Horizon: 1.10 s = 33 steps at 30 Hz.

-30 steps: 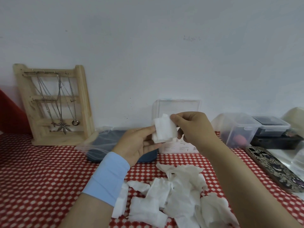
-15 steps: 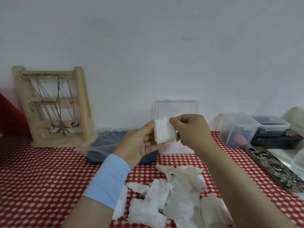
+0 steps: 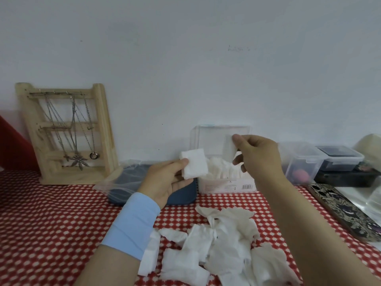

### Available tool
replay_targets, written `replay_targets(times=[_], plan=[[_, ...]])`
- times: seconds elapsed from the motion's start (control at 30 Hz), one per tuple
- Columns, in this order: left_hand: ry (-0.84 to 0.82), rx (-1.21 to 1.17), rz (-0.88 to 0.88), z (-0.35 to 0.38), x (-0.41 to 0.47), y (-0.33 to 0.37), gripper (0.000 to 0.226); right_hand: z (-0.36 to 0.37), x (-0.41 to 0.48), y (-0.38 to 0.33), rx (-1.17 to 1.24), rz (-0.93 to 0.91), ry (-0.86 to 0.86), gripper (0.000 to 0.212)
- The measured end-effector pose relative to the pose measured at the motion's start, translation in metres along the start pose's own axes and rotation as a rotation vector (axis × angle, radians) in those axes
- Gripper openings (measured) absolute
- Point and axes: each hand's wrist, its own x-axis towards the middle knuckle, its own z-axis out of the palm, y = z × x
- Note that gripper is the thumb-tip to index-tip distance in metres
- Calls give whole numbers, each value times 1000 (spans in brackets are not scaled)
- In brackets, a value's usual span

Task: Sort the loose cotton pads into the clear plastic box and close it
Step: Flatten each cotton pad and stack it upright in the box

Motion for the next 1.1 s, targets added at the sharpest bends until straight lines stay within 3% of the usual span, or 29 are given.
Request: replay_targets(times=[0.13,0.23,0.47,0.67,0.77,0.9,1.1], plan=[[-27,89,46,4,-2,-1,26,-2,-6,-11,61,-112,-280,19],[-106,127,37,9,-5,-1,23,7,-10,-6,-83,-153,-402,17],[-160,68,-12,13,-9,1,28,12,-4,6,-250,-224,-341,16],[-198,86,-19,15,-11,4,50,16,0,13,-362,-264,-275,12],[-178,163,10,15,-10,3,37,17,-1,14,-447,-301,-243,10],[-172,169,12,8,-6,1,28,11,-2,12,-216,4,-467,42],[-227,378,115,4,-6,4,27,4,3,15,-165,49,-641,48]])
